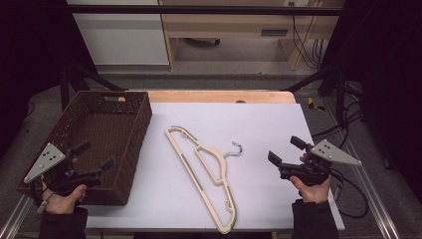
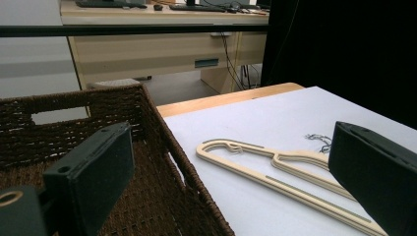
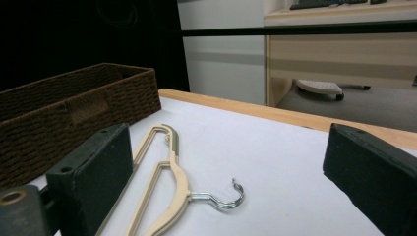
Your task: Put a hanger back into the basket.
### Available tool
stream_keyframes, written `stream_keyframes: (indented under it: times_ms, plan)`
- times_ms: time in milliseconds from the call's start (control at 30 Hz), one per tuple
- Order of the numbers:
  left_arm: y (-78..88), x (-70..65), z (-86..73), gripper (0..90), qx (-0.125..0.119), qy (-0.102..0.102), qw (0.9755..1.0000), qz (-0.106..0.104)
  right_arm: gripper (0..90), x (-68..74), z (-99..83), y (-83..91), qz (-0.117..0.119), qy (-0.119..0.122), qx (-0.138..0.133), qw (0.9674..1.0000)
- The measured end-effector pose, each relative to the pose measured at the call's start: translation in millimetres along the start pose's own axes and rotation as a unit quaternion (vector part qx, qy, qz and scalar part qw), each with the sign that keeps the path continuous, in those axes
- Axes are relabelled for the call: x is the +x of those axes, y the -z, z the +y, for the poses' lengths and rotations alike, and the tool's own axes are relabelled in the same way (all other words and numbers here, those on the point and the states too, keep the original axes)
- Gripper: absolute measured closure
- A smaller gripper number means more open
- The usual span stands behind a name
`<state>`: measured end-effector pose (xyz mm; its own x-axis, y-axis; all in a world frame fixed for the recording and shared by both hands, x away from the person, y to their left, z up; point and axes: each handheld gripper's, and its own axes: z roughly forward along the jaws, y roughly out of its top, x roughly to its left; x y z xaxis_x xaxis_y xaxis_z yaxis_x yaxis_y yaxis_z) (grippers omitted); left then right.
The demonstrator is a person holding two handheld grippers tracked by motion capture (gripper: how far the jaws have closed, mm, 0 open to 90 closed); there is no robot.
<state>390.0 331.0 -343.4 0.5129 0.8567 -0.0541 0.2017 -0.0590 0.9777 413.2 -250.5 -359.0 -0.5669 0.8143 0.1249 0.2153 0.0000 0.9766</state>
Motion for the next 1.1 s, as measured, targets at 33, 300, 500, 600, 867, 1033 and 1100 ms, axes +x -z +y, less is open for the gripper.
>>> stream_keyframes:
  times_ms: [33,300,500,600,867,1033,1100]
  plan:
    - [-0.2,-0.2,-0.1,3.3,0.001,0.0,1.0,0.0,6.1,0.6,0.2,-0.6,-0.004,0.002,0.004,1.0]
    - [1.3,-1.3,0.0,3.5,-0.002,0.0,1.0,0.001,10.6,22.1,0.3,-16.3,0.01,0.021,0.052,0.9984]
    - [-0.3,-2.8,-1.0,3.7,0.002,-0.003,1.0,0.0,18.9,47.4,-10.4,-41.6,0.042,0.027,0.115,0.992]
    - [-0.5,-3.5,-1.4,3.7,0.003,-0.003,1.0,0.0,22.8,56.6,-19.7,-54.7,0.05,0.024,0.147,0.9875]
    - [-1.3,-6.4,-0.6,3.9,0.003,-0.007,1.0,0.0,29.8,69.8,-52.6,-86.8,0.048,0.023,0.228,0.9722]
    - [-1.3,-6.6,-0.8,4.0,0.003,-0.007,1.0,0.0,36.0,75.4,-73.4,-101.3,0.044,0.026,0.278,0.9592]
    - [-1.5,-6.9,-0.9,4.1,0.003,-0.006,1.0,-0.001,38.8,76.8,-80.4,-106.2,0.05,0.029,0.294,0.9541]
